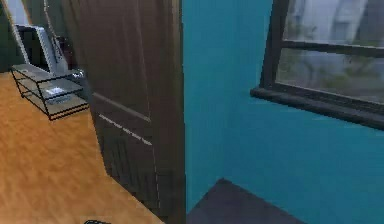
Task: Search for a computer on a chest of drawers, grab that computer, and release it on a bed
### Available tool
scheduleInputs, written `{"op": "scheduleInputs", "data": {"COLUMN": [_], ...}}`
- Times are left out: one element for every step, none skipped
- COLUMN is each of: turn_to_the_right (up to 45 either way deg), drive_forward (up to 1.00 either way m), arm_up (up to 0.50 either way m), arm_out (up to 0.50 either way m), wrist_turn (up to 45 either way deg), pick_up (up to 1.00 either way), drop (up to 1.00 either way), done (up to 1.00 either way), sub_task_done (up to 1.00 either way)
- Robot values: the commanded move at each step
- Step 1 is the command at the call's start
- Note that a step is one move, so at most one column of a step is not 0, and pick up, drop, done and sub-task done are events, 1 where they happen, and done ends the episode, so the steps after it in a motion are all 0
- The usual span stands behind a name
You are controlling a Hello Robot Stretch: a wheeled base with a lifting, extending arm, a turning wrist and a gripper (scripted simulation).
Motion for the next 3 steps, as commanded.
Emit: {"op": "scheduleInputs", "data": {"turn_to_the_right": [-45.0, -6.0, -3.0], "drive_forward": [0.00, 0.00, 0.00], "arm_up": [0.00, 0.00, 0.00], "arm_out": [0.00, 0.00, 0.00], "wrist_turn": [0.0, 0.0, 0.0], "pick_up": [0.00, 0.00, 0.00], "drop": [0.00, 0.00, 0.00], "done": [0.00, 0.00, 0.00], "sub_task_done": [0.00, 0.00, 0.00]}}
